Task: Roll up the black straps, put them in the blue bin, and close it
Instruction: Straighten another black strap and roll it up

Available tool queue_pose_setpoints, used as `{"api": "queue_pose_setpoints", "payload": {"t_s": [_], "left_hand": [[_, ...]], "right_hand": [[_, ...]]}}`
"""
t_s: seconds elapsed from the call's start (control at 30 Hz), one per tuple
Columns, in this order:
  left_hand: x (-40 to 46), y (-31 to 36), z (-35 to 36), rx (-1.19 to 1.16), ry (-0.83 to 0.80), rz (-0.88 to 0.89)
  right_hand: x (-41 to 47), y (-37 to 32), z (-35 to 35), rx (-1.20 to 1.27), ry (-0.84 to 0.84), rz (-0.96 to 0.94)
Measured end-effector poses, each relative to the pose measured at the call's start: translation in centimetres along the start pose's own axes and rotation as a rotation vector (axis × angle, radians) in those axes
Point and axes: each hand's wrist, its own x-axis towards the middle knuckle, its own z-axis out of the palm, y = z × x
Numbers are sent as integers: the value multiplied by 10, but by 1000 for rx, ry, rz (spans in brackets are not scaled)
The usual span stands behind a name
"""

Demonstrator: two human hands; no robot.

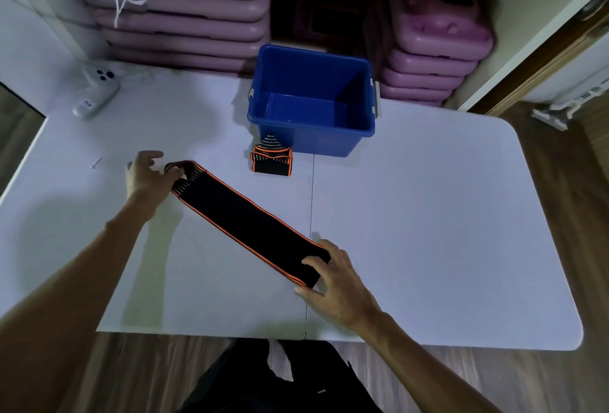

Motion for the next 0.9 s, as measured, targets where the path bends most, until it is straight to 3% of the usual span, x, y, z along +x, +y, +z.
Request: {"api": "queue_pose_setpoints", "payload": {"t_s": [0.1, 0.2, 0.33, 0.57, 0.73, 0.9], "left_hand": [[-36, -14, 3, 282, 138, 519], [-67, -39, 26, 526, -41, 803], [-55, -65, 37, 634, -174, 595], [-40, -60, 27, 687, -221, 607], [-98, -43, 19, 558, -115, 800], [-213, -65, 41, 490, -278, 977]], "right_hand": [[5, -7, 4, -21, -13, -13], [7, -11, 8, -37, 0, -29], [7, -16, 12, -88, -20, -40], [8, -17, 12, -109, -114, -93], [10, 9, -1, -56, -284, -243], [26, 25, -4, -77, -253, -417]]}}
